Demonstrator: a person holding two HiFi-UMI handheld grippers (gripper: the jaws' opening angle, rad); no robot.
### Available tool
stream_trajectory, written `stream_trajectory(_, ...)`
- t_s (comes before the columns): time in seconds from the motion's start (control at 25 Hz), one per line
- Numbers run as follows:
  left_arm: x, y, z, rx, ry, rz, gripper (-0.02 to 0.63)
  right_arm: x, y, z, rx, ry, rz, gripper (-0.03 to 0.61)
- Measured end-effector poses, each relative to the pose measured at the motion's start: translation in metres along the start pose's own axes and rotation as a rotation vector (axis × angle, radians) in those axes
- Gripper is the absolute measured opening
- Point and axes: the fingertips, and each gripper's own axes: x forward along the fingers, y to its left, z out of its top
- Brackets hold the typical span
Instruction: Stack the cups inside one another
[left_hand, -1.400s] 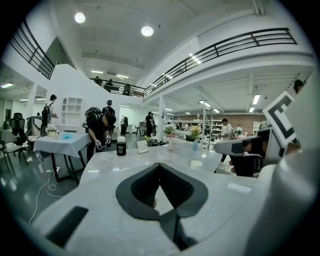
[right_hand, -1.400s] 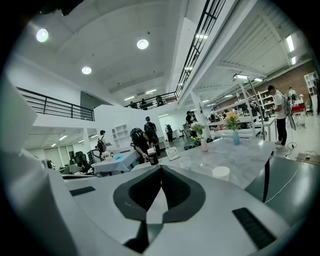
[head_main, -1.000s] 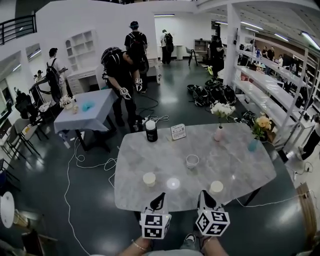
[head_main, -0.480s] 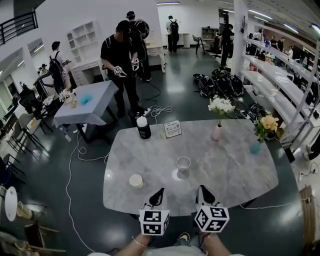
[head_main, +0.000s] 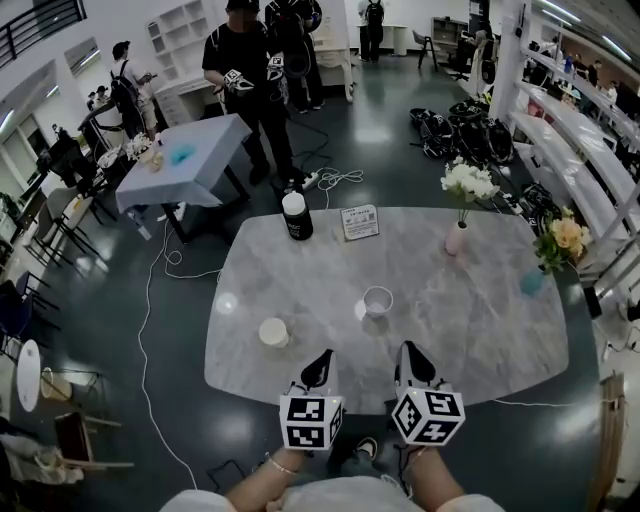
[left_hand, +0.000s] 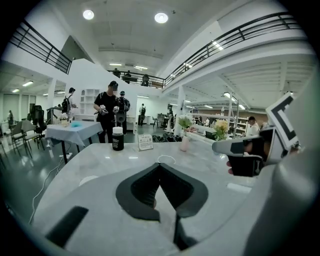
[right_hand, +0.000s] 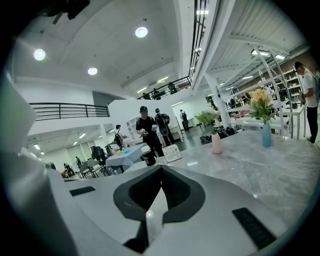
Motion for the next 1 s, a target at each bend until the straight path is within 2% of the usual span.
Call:
stream_trajectory(0.16, 0.007, 0.003, 0.006, -0.005, -0.004, -0.032, -0.005, 0.005, 0.011, -0.001, 0.005, 0.01, -0.016, 0.006)
stream_trajectory(0.36, 0.013, 0.007, 0.003, -0.016, 0.007, -0.063, -0.005, 0.005, 0.017, 0.0, -0.072, 0.002, -0.043, 0.006)
stream_trajectory(0.6, 0.019, 0.009, 0.006, -0.005, 0.009, -0.094, -0.005, 0.005, 0.016, 0.002, -0.101, -0.008, -0.078, 0.006)
stream_trajectory(1.0, 0.029, -0.02, 0.0, 0.022, 0.034, -0.182, -0.005, -0.02, -0.011, 0.0, -0.059, -0.032, -0.149, 0.008)
